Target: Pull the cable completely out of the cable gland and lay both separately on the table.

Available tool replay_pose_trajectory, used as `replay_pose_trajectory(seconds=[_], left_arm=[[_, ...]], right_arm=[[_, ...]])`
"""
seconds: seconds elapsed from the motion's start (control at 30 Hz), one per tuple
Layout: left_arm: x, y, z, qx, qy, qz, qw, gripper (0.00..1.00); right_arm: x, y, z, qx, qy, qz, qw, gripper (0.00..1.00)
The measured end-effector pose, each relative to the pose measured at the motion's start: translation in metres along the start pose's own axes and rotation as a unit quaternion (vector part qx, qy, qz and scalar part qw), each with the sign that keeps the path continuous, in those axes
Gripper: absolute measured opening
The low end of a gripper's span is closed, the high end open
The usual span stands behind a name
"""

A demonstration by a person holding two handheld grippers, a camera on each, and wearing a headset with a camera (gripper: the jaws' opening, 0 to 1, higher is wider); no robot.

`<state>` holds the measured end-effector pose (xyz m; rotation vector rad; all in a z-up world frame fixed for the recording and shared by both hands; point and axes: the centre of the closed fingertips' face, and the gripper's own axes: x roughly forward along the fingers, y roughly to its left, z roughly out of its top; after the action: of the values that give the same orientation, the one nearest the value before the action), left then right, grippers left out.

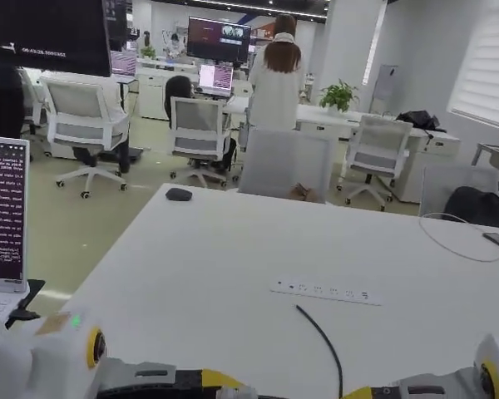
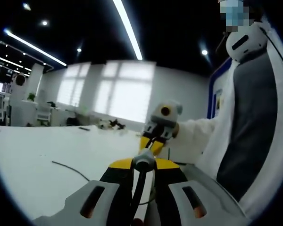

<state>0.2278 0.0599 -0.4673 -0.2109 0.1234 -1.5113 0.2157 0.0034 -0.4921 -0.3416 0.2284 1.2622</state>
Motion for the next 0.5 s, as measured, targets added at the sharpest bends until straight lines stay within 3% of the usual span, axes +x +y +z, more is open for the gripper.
replay_pose_trajectory(seconds=[0.17, 0.33, 0.5], left_arm=[[-0.007, 0.003, -0.013, -0.011, 0.011, 0.007, 0.9999, 0.16], [-0.005, 0.002, -0.02, -0.016, 0.018, 0.017, 0.9996, 0.16], [-0.001, 0.0, -0.023, -0.013, 0.028, 0.021, 0.9993, 0.16]], right_arm=[[0.001, 0.002, -0.011, 0.009, -0.004, -0.008, 0.9999, 0.03], [0.001, 0.004, -0.025, 0.029, -0.005, -0.007, 0.9995, 0.03], [-0.001, 0.001, -0.028, 0.033, -0.007, -0.009, 0.9994, 0.03]])
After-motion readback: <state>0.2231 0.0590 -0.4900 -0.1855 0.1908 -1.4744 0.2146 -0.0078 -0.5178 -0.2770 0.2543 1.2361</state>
